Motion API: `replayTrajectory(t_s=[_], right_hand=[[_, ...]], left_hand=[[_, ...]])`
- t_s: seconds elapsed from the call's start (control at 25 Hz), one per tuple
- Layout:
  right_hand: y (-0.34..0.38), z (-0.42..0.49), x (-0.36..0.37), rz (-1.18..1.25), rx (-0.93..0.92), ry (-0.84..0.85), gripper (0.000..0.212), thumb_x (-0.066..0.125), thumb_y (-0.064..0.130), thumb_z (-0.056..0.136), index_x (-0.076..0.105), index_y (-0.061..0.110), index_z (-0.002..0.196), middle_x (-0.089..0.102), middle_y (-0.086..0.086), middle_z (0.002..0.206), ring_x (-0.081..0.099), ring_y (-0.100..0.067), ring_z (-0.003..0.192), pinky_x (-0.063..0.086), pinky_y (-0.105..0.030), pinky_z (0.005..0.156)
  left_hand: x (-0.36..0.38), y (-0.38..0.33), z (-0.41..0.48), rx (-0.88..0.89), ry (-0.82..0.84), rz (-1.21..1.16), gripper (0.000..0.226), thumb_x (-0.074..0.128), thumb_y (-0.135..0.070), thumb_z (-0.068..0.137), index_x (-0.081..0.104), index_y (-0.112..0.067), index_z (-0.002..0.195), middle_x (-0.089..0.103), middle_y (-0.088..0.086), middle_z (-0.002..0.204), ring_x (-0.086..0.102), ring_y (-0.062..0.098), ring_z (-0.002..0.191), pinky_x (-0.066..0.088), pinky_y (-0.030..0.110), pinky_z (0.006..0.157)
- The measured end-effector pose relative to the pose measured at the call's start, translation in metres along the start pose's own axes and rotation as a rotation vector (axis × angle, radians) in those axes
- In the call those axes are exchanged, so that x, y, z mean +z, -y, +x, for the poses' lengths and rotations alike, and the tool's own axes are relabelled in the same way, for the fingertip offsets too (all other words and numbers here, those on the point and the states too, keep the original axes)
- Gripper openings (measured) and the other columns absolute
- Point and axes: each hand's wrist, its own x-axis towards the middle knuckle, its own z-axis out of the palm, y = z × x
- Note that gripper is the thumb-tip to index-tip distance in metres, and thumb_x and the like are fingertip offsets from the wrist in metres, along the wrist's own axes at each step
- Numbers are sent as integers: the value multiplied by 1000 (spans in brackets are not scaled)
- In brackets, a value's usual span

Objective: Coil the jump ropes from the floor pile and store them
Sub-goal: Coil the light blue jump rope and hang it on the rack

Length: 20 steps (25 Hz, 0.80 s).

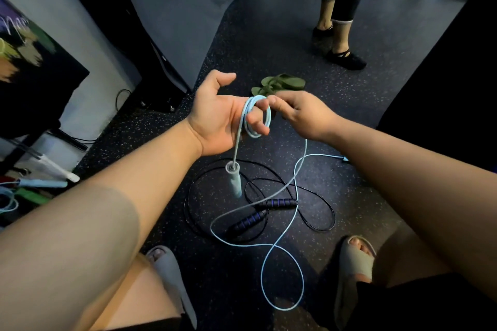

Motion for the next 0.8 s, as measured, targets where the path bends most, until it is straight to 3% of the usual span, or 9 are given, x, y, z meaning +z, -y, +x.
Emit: replayTrajectory(t_s=[0.12,0.2,0.28,0.44,0.52,0.64,0.72,0.8], right_hand=[[-3,-2,15,135,156,66,50,39,51,102,63,14,79,45,-4,63,45,-10,48,45,-32,52],[-5,-6,20,131,199,151,48,39,50,102,65,16,80,45,-5,63,46,-13,46,44,-29,48],[-4,-12,21,66,165,226,41,40,43,104,65,16,85,46,1,61,42,-3,42,39,-24,49],[6,-18,18,-122,30,301,30,42,35,105,66,18,98,54,8,69,51,3,59,36,-13,55],[11,-18,17,-184,-16,302,30,42,35,104,67,19,101,58,8,75,54,-1,68,38,-17,60],[18,-16,16,-204,-76,274,29,45,35,103,68,19,100,55,11,69,52,0,64,35,-15,57],[25,-14,15,-181,-129,236,29,47,35,103,69,17,97,57,12,69,52,0,63,36,-18,58],[30,-13,12,-144,-159,196,29,50,32,102,70,13,94,60,13,69,53,2,62,36,-20,59]], left_hand=[[3,-2,-1,98,-14,-259,65,37,-57,78,58,2,97,46,2,61,54,25,65,51,31,77],[1,-5,-1,176,-31,-393,69,40,-56,78,57,4,106,55,6,71,61,27,72,51,32,87],[-5,-9,0,264,-66,-441,72,40,-56,81,60,7,111,66,13,91,68,34,90,48,35,100],[-13,-10,2,331,-128,-353,79,27,-56,90,76,6,99,66,22,122,57,41,128,37,37,114],[-16,-7,6,312,-163,-339,80,31,-54,87,64,12,118,62,26,131,54,43,130,35,38,115],[-26,-5,11,255,-235,-253,86,34,-53,84,37,10,142,62,27,132,55,39,130,24,40,121],[-32,-3,14,197,-289,-131,83,29,-53,88,36,10,143,65,25,129,58,35,128,16,44,124],[-31,0,16,121,-307,37,82,23,-54,92,43,10,140,68,25,124,63,31,123,19,44,123]])
